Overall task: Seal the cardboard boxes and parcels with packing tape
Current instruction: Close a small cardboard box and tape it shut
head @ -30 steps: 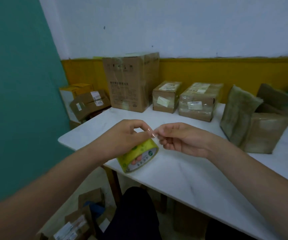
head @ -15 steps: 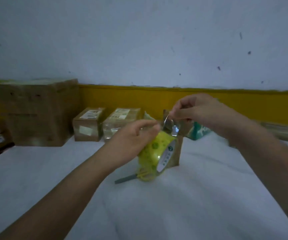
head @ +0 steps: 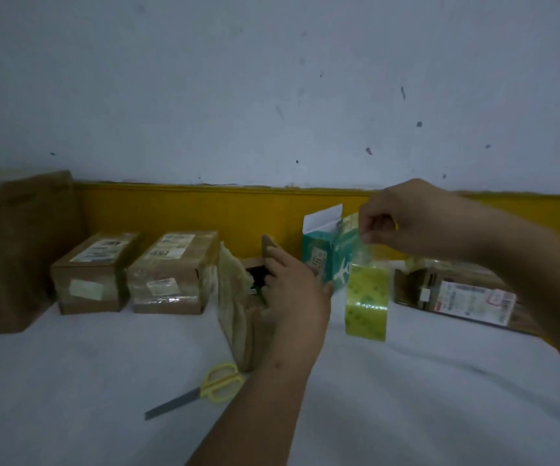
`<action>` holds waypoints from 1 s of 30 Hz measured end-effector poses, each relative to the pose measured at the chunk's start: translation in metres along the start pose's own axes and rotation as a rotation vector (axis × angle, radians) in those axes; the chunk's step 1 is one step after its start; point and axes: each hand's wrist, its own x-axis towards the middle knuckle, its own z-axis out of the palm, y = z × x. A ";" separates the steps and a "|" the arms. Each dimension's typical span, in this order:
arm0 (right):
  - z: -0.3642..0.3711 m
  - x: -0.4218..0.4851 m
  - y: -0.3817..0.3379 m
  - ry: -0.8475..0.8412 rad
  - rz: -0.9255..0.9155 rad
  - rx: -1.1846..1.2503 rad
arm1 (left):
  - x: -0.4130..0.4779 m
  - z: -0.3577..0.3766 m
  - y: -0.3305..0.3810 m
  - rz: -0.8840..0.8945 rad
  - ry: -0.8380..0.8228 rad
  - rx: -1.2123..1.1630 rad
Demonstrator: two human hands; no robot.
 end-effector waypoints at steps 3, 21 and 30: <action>0.020 -0.005 0.009 -0.022 -0.010 0.074 | 0.021 0.011 -0.016 0.057 0.058 0.026; 0.031 0.006 -0.014 -0.236 -0.101 0.269 | 0.044 0.001 -0.104 0.632 -0.225 -0.287; 0.066 0.029 -0.033 -0.295 -0.166 0.268 | 0.050 0.013 -0.108 0.461 -0.127 -0.479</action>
